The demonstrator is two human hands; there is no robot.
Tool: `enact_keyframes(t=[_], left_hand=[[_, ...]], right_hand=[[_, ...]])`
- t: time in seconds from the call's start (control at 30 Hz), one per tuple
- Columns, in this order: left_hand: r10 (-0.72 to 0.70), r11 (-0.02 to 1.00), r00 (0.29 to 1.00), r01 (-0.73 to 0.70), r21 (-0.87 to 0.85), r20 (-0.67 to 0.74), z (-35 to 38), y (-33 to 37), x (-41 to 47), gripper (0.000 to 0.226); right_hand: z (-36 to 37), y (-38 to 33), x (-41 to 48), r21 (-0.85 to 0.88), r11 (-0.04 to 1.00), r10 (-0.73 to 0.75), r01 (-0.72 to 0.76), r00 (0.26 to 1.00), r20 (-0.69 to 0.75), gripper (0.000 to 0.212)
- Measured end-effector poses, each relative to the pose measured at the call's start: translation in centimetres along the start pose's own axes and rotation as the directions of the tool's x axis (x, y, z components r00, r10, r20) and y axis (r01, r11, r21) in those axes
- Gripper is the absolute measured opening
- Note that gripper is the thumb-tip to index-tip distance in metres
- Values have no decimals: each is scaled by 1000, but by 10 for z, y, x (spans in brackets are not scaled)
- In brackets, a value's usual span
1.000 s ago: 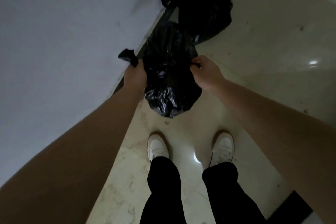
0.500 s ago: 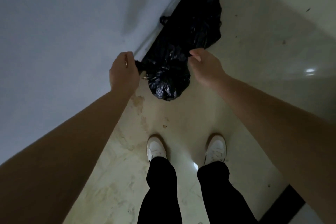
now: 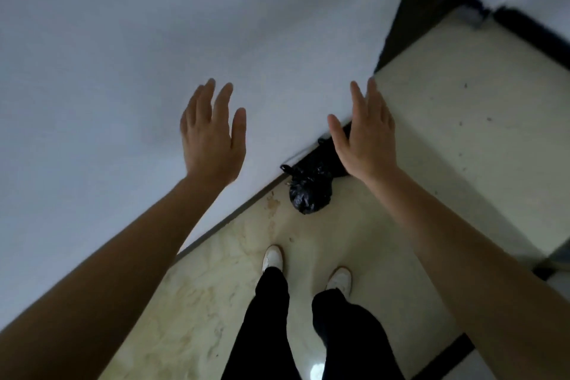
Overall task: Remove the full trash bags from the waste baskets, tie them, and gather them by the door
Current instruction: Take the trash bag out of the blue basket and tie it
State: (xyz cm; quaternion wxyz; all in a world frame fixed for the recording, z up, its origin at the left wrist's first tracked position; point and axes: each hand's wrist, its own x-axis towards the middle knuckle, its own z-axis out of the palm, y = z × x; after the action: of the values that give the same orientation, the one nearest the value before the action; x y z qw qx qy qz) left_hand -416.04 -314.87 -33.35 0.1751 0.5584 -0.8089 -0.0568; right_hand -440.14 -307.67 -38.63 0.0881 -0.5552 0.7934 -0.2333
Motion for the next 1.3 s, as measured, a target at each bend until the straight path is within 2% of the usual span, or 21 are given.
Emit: enact_keyframes(t=[0.1, 0.2, 0.27, 0.37, 0.53, 0.67, 0.73, 0.9, 1.03, 1.17, 1.23, 1.3], left_hand=[[-32, 993, 989, 47, 105, -144, -76, -6, -38, 55], [-83, 973, 977, 122, 196, -199, -138, -22, -67, 61], [-174, 939, 951, 239, 249, -256, -192, -43, -101, 65], [-222, 888, 909, 338, 313, -352, -264, -71, -151, 68], [-282, 775, 784, 526, 350, -553, -398, -116, -293, 69], [-344, 612, 632, 712, 344, -695, -498, -147, -474, 69], [-364, 523, 578, 776, 354, -730, -533, -155, -552, 70], [-435, 318, 368, 917, 242, -822, -605, -165, -728, 72], [-439, 170, 212, 974, 150, -873, -629, -174, -825, 72], [-432, 37, 121, 992, 117, -894, -634, -194, -906, 70], [-433, -12, 79, 996, 93, -898, -637, -208, -937, 70], [-434, -85, 31, 994, 75, -900, -647, -231, -975, 70]], right_hand=[[-44, -57, -3, 52, 982, -178, 181, 983, -46, 71], [-69, -115, -3, 67, 931, -357, 360, 933, -45, 71], [-86, -170, -17, 82, 869, -484, 487, 873, -59, 70], [-108, -243, -41, 91, 791, -592, 605, 795, -133, 69], [-136, -381, -141, 161, 639, -718, 752, 658, -226, 70], [-147, -505, -281, 255, 451, -812, 855, 512, -280, 69], [-150, -551, -344, 282, 364, -856, 888, 438, -274, 70], [-153, -650, -514, 343, 90, -941, 935, 193, -279, 70], [-141, -714, -623, 378, -114, -957, 919, 2, -291, 70], [-121, -777, -720, 424, -234, -954, 875, -123, -273, 70], [-109, -801, -757, 435, -273, -948, 858, -163, -273, 70], [-92, -835, -801, 435, -345, -930, 832, -238, -281, 71]])
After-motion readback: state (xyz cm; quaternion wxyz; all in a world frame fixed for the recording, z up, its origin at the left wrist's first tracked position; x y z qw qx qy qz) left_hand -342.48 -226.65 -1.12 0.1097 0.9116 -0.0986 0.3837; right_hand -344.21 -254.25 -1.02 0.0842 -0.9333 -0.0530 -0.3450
